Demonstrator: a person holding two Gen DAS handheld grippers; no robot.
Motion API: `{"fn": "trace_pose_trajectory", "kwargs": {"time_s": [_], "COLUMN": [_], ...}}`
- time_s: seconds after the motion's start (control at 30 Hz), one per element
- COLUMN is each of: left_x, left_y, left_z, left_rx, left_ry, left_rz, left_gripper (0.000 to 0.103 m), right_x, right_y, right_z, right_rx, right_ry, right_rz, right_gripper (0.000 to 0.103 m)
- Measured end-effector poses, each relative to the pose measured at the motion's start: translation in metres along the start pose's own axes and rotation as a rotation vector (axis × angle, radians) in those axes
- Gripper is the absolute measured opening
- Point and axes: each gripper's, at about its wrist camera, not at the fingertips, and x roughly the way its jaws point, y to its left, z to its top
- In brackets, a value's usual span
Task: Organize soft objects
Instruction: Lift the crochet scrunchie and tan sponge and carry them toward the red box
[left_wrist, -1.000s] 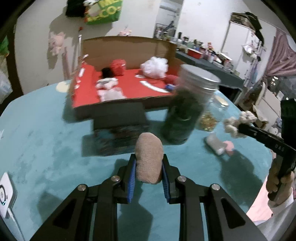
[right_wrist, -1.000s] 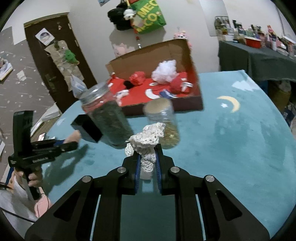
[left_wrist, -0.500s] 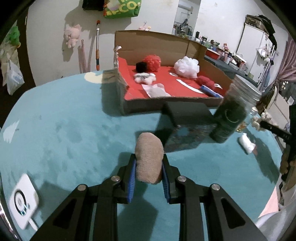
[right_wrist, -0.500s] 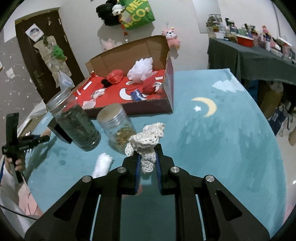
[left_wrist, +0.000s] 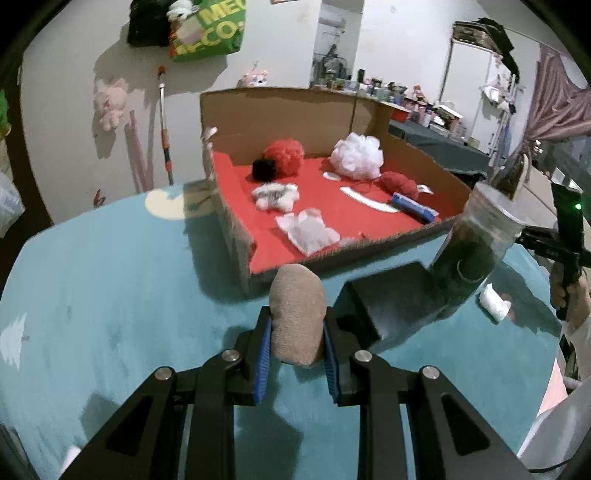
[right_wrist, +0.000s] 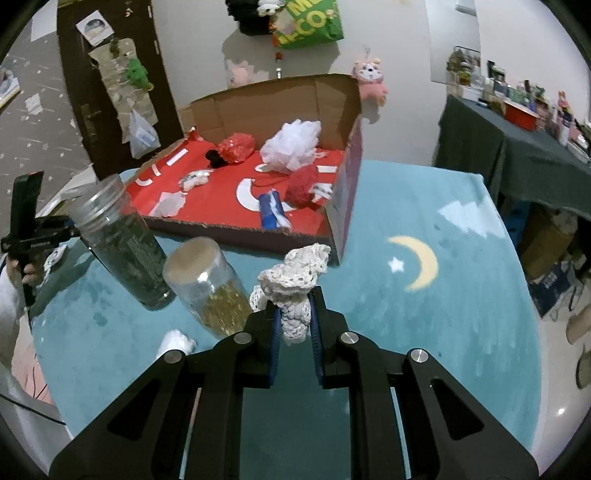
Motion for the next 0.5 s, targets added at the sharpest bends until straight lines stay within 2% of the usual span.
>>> {"fn": "trace_pose_trajectory", "kwargs": {"time_s": [0.33,0.5], "left_x": [0.011,0.031], "left_y": [-0.015,-0.028], "left_z": [0.051,0.084], "left_rx": [0.115,0.131], "left_ry": [-0.013,0.016], "left_rz": [-0.050,-0.090], "left_gripper": [0.026,0.027], "right_x": [0.007,0.028], "right_y": [0.009,0.015], "right_z": [0.046,0.077], "right_rx": [-0.075,-0.076], "right_ry": [-0.021,0.006], "right_rz": [0.057,0.142], "right_gripper": [0.014,0.014]}}
